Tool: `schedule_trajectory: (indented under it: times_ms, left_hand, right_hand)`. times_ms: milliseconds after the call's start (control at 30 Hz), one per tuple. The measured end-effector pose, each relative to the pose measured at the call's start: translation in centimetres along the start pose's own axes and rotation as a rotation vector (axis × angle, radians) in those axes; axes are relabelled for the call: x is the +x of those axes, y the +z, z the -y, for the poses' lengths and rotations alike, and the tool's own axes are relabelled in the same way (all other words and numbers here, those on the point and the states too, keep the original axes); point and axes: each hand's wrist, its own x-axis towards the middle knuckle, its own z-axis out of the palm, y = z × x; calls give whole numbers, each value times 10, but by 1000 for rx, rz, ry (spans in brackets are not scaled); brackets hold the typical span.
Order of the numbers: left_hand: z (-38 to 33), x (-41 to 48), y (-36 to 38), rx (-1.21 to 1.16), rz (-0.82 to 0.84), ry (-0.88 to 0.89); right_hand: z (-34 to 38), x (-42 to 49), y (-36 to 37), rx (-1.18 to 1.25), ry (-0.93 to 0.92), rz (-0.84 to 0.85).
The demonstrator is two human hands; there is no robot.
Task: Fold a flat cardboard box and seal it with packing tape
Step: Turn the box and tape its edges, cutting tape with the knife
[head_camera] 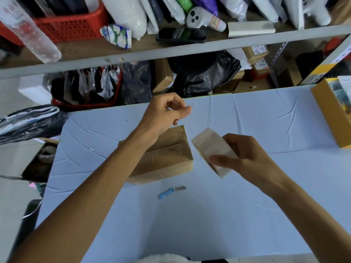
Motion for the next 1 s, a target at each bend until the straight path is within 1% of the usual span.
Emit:
schedule_trajectory:
  times_ms: [100, 167, 233, 300, 400, 533, 700, 833, 900, 1000]
  left_hand:
    - [11, 2, 4, 36, -27, -25]
    - [17, 4, 7, 23, -82, -58]
    - [22, 7, 8, 55, -107, -21]
    - [23, 9, 9, 130, -67, 37]
    - [29, 15, 4, 134, -6, -7]
    - [34, 24, -2, 150, 58, -56]
    - [31, 32, 4, 236, 96, 4]
    - [28, 40, 7, 231, 48, 84]
    - [27, 41, 8, 254, 84, 116]
    - [30, 45, 5, 277, 164, 114]
  right_hand:
    - [-8, 0, 4, 58, 112, -53]
    - [-16, 0, 13, 24, 199, -96]
    - [-24, -1, 22, -45, 314, -132]
    - [-30, -2, 28, -38, 385, -133]
    - [-28, -9, 33, 61, 377, -166]
    - [-22, -14, 39, 187, 392, -151]
    - [-20, -13, 49, 286, 488, -114]
    - [-22, -7, 48, 361, 602, -119]
    - [-25, -7, 47, 386, 619, -122]
    - [-26, -9, 52, 386, 608, -150]
